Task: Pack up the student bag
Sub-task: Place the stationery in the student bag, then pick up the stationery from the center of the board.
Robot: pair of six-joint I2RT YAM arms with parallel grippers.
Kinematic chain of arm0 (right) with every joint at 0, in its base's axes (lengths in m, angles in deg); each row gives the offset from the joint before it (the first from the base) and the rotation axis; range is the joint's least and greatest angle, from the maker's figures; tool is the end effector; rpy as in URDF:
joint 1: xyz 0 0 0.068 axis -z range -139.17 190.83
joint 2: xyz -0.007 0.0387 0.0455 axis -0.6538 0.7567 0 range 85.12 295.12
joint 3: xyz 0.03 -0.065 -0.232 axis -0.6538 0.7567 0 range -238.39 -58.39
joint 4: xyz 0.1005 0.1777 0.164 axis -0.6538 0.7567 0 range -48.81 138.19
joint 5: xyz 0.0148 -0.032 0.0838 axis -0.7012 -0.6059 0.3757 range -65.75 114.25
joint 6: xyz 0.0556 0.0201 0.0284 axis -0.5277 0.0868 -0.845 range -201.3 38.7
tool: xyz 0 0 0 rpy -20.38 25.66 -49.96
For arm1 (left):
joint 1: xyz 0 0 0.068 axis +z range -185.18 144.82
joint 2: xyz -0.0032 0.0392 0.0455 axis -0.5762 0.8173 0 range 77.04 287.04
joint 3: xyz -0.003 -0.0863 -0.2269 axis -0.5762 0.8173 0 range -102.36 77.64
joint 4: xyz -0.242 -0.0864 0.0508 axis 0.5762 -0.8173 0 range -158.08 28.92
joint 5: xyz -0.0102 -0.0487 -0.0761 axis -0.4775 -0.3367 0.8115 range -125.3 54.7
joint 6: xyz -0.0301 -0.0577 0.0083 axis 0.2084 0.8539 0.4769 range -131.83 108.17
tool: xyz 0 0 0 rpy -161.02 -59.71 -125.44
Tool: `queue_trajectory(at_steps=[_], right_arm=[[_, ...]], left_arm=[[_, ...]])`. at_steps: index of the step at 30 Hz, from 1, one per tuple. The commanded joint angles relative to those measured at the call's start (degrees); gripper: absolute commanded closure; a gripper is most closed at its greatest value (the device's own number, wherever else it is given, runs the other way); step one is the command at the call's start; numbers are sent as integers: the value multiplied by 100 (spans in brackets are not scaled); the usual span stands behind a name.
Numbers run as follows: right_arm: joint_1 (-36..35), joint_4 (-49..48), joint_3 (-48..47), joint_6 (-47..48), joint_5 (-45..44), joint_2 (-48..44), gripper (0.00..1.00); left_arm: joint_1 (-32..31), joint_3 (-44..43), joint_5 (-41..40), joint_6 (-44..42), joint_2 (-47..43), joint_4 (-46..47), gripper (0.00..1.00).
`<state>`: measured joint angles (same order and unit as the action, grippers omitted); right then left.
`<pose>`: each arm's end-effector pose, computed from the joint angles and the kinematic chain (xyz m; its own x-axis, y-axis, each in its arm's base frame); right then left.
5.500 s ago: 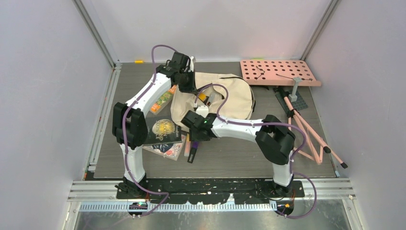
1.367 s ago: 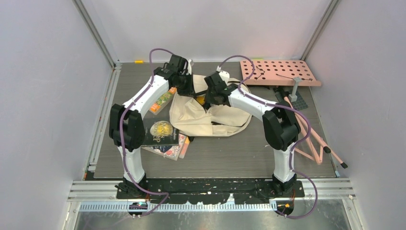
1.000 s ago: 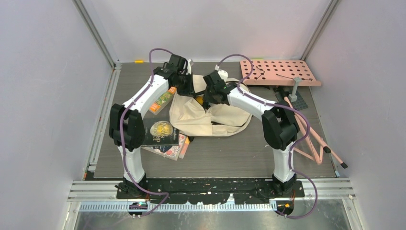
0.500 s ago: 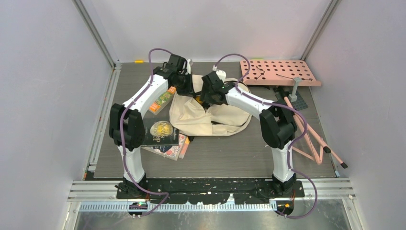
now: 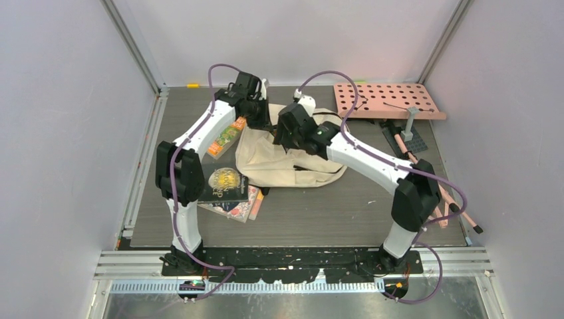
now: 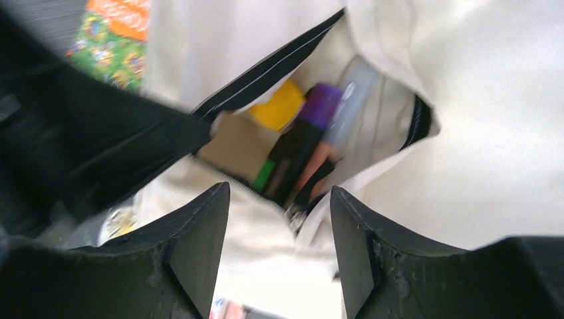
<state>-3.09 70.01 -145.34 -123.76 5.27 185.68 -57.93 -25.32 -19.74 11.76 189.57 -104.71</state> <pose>0.3041 0.2695 0.2601 -0.6845 0.2270 -0.6927 -0.0284 0.9412 0.3366 0.3960 -0.1811 0.2478 -0.8851 -0.0469 -0.4630 0.1815 0.8812 -0.4364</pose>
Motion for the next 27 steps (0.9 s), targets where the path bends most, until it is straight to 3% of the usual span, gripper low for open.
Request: queue_trajectory(at_steps=[1, 10, 14, 19, 27], right_arm=[[-661, -103, 464, -310, -273, -481, 40], [-2057, -357, 953, 45, -277, 17, 41], [-2119, -658, 1002, 173, 37, 446, 40], [-2115, -186, 648, 52, -151, 913, 44], [-2121, -285, 728, 33, 43, 1021, 46]], left_arm=[[121, -431, -93, -37, -13, 166, 100], [212, -444, -221, -30, -38, 432, 100], [226, -479, -218, -28, -27, 422, 100], [226, -428, -303, -94, -90, 376, 100], [226, -300, -386, -131, -130, 378, 100]])
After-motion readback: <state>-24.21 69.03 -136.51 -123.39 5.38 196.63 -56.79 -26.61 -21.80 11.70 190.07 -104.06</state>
